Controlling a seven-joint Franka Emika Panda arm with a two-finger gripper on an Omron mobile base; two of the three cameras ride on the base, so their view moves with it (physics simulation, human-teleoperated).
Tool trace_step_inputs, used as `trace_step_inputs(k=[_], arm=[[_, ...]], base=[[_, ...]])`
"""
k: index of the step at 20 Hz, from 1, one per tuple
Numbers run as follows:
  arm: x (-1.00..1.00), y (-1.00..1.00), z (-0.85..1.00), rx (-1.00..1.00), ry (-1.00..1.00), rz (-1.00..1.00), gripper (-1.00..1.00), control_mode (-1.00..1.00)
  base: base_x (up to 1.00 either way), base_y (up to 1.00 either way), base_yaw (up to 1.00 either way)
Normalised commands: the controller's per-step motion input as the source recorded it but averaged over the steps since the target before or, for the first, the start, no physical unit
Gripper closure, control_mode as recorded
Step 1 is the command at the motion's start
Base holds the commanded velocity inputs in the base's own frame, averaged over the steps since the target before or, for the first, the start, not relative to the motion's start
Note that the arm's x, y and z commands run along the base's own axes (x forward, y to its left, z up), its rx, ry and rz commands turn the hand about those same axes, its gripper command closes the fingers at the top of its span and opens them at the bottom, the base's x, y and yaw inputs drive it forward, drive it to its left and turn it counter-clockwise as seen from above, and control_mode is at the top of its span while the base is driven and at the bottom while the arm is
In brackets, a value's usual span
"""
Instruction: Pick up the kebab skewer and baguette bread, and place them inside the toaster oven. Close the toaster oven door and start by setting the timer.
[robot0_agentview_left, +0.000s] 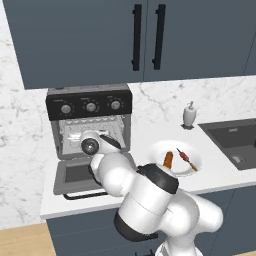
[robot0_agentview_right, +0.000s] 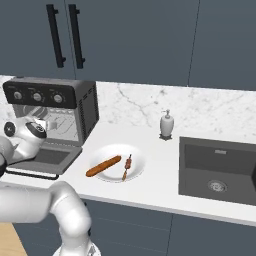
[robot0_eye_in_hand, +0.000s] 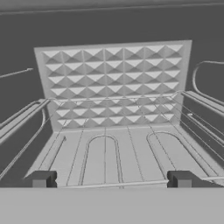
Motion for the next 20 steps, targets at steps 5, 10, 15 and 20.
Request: trace_step_inputs(k=[5,10,15,20], arm=[[0.21,0.00,-0.12,0.00,-0.01,0.00,-1.00,-1.00],[0.13,0.00,0.00,0.00,-0.02,0.00,-1.00,-1.00],[0.16,0.00,0.00,0.00,0.00,0.00,-1.00,-1.00],[-0.01,0.00,0.11,0.00,-0.04,0.00,-1.00,-1.00]], base=[[0.00,0.00,0.00],[0.00,0.00,0.00],[0.00,0.00,0.00],[0.00,0.00,0.00]])
